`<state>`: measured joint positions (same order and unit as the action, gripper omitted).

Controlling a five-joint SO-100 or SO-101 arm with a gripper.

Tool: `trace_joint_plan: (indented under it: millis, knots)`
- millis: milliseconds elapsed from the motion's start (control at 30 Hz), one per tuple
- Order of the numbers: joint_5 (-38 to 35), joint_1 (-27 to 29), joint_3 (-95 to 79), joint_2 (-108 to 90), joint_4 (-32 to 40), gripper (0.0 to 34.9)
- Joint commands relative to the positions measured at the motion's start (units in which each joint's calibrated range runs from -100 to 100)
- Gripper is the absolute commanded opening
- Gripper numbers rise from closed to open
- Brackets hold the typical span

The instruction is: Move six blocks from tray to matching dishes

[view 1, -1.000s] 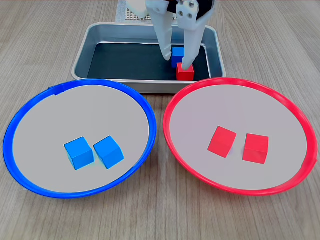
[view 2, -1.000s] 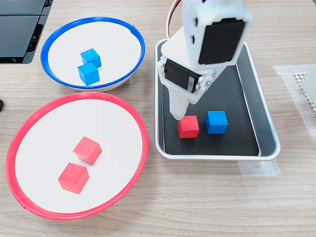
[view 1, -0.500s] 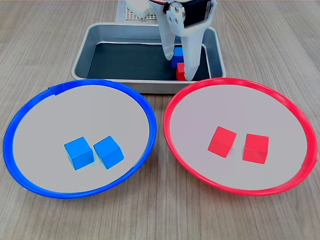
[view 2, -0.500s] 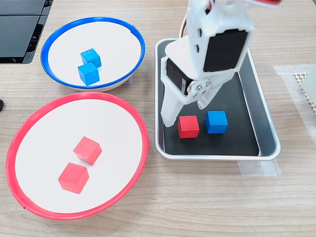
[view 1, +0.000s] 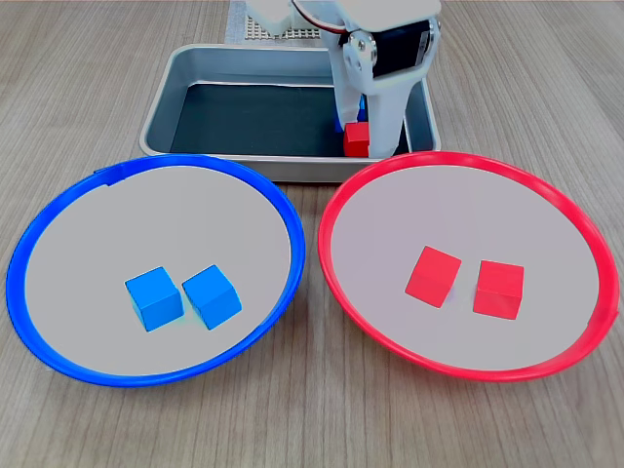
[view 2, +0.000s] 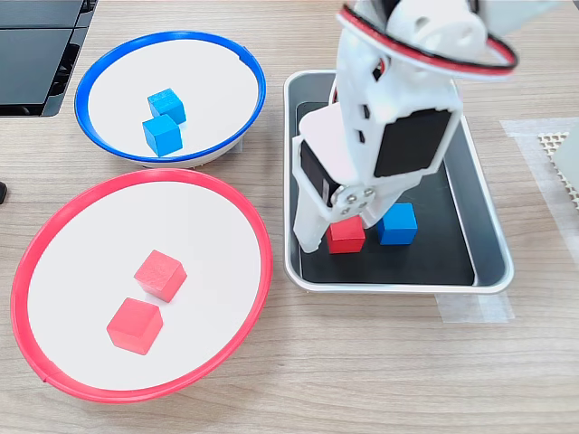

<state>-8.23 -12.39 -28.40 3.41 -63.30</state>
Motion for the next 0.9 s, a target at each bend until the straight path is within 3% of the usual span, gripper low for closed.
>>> trace_joint_plan:
  millis: [0, 67, 133, 200, 533, 700, 833, 867]
  knots:
    - [1.2, -1.0, -0.2, -0.1, -0.1, 16.5]
    - [1.7, -1.2, 0.0, 0.0, -0.2, 13.3]
    - [2.1, -1.2, 0.8, 0.2, -0.5, 5.0]
    - [2.2, -0.8, 2.0, 0.4, -1.2, 0.6]
    - [2.9, -0.4, 22.6, -1.2, -12.5, 0.1]
    - [10.6, -1.7, 42.6, 10.6, -5.9, 0.1]
    - [9.5, -4.3, 46.2, 18.6, 0.1, 0.7]
    - [8.6, -4.8, 45.0, 19.1, 1.5, 5.5]
